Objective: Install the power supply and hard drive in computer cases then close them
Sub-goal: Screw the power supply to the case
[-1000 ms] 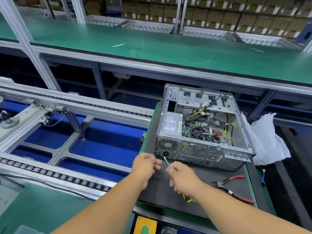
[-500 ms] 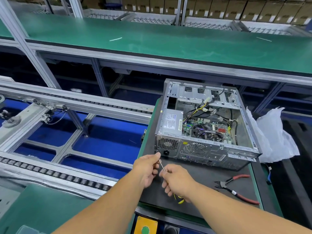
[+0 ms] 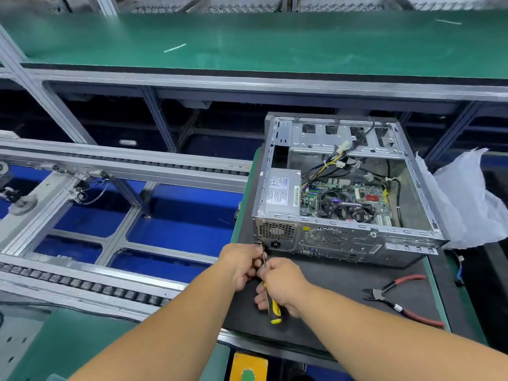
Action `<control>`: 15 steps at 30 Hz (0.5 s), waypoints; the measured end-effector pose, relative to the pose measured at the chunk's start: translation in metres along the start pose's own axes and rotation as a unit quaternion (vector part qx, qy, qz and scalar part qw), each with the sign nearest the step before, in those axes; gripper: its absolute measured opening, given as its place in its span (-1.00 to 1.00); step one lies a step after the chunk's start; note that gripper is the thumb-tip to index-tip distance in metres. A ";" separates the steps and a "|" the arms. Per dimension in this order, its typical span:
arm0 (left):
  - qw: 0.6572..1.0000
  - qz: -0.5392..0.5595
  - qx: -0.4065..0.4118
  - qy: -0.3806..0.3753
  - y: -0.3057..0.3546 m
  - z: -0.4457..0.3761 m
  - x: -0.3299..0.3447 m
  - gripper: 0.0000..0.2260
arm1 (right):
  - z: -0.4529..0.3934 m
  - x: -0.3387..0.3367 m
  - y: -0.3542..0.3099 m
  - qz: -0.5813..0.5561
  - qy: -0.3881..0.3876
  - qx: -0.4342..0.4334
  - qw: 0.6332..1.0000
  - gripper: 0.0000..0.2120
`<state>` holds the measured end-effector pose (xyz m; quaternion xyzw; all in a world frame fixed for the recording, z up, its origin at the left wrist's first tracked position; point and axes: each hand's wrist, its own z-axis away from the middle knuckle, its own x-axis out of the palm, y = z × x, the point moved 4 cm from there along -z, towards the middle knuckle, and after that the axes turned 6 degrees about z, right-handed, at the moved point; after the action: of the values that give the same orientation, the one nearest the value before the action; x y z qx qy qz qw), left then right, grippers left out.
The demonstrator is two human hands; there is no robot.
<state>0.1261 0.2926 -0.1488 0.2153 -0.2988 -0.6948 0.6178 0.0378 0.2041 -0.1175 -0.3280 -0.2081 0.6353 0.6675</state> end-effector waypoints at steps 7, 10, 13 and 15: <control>0.999 -0.034 -0.007 0.017 0.005 -0.002 -0.005 -0.66 | -0.003 0.005 0.002 -0.041 -0.011 0.003 0.999 -0.83; 0.998 -0.053 0.004 0.022 0.008 0.003 -0.004 -0.67 | -0.004 0.006 0.003 -0.067 -0.008 0.006 0.998 -0.82; 0.998 -0.059 0.010 0.028 0.010 0.010 -0.004 -0.75 | -0.005 0.010 0.002 -0.092 -0.014 0.018 0.996 -0.80; 0.996 -0.080 0.019 0.045 0.014 0.016 -0.004 -0.79 | -0.005 0.014 0.000 -0.111 -0.025 0.029 0.993 -0.79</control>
<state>0.1263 0.2985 -0.1284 0.2818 -0.2657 -0.7259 0.5685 0.0425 0.2167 -0.1229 -0.2671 -0.2413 0.5710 0.7378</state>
